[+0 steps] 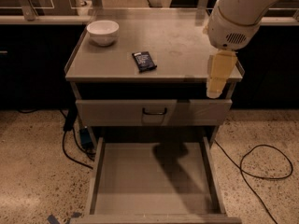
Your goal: Place rxbar blueberry into middle drawer
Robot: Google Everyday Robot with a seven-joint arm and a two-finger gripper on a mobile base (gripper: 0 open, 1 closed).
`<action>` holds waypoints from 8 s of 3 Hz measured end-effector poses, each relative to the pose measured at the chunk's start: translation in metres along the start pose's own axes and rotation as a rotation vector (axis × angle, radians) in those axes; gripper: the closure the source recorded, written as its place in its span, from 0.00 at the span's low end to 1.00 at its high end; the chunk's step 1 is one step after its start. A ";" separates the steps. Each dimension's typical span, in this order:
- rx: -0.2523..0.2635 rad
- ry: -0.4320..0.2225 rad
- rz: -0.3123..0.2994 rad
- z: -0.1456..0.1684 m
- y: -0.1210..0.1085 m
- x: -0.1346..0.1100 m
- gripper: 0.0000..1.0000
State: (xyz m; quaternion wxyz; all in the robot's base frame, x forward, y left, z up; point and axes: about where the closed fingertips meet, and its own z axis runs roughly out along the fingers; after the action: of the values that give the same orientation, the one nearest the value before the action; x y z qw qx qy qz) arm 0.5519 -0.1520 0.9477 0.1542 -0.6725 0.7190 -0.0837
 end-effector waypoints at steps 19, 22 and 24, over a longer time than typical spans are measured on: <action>-0.177 -0.050 -0.295 0.219 -0.158 -0.150 0.89; -0.176 -0.050 -0.295 0.210 -0.161 -0.151 1.00; -0.141 -0.054 -0.321 0.173 -0.164 -0.150 1.00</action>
Offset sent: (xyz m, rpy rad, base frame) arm 0.0263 0.0280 -0.0099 0.0043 -0.0248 0.0580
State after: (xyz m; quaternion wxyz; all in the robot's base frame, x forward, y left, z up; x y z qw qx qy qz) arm 0.7717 -0.0016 0.8556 0.1107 -0.7897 0.6022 -0.0384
